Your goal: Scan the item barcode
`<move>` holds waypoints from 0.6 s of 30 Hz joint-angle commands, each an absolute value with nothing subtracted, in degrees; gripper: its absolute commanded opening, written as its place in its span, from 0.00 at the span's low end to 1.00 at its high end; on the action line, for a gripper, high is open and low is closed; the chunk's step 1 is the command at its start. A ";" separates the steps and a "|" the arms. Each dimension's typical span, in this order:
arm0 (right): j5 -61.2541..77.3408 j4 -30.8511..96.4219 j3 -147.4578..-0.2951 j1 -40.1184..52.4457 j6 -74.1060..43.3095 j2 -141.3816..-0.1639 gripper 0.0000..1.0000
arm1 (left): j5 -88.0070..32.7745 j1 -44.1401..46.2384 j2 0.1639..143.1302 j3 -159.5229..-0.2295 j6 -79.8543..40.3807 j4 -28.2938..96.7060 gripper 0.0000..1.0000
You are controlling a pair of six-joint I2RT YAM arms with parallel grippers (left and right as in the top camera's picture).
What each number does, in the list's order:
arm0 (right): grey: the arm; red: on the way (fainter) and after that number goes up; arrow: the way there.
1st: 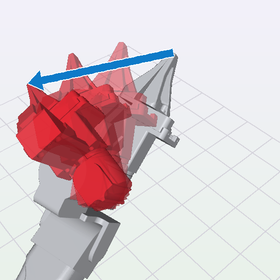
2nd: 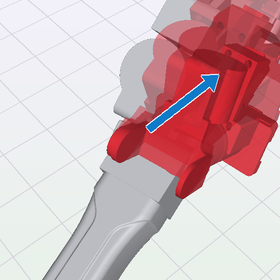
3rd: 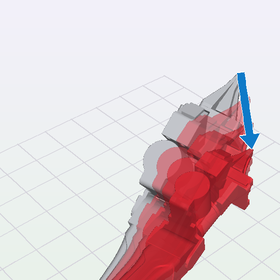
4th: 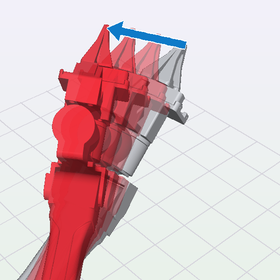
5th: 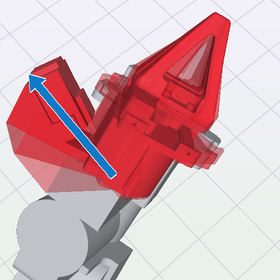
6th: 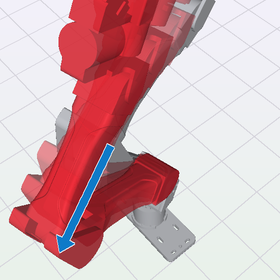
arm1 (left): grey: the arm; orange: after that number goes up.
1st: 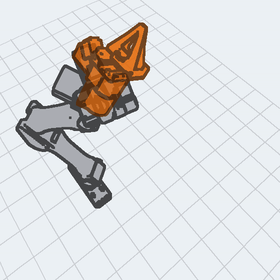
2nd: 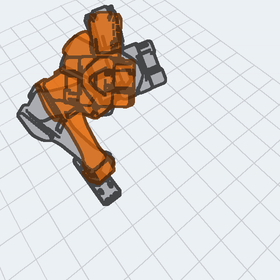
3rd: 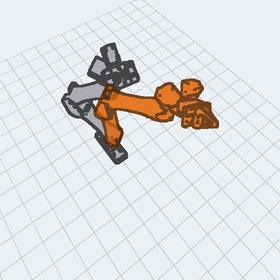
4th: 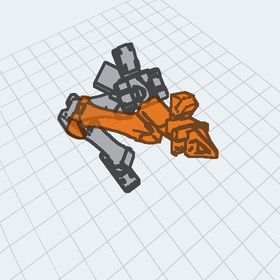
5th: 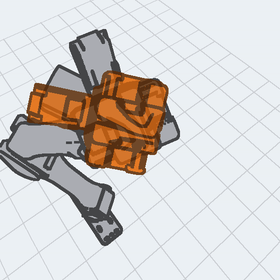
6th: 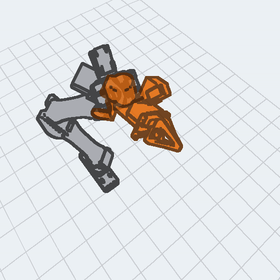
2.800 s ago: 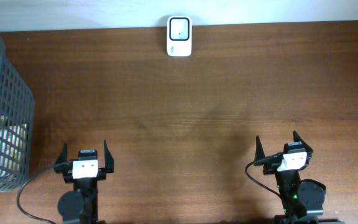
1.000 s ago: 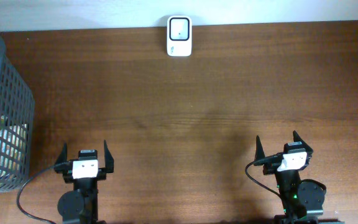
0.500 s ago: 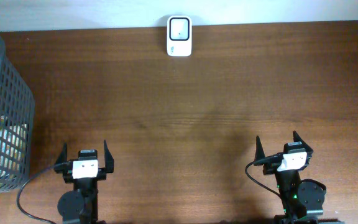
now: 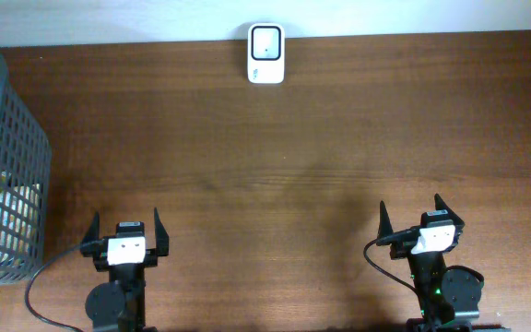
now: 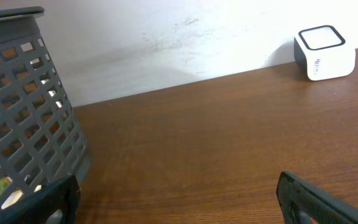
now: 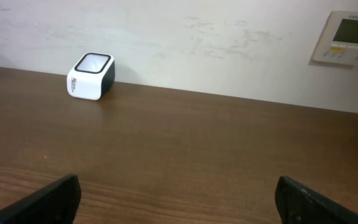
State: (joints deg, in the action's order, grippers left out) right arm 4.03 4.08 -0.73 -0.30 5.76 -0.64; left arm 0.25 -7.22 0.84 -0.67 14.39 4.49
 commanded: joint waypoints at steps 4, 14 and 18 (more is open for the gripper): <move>4.29 4.14 -0.32 -0.38 5.56 -0.73 0.99 | 0.25 -7.03 0.30 -0.54 15.07 4.80 0.99; 4.32 4.14 -0.32 -0.38 5.54 -0.73 0.99 | -5.80 -7.01 0.30 -0.56 13.21 3.46 0.99; 4.32 4.14 -0.32 -0.38 5.56 -0.73 0.99 | -5.82 -7.03 0.36 -2.98 11.60 3.53 0.99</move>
State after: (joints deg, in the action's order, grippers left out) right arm 4.03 4.08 -0.73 -0.30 5.80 -0.64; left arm -4.34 -7.22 0.84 -0.69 13.06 3.77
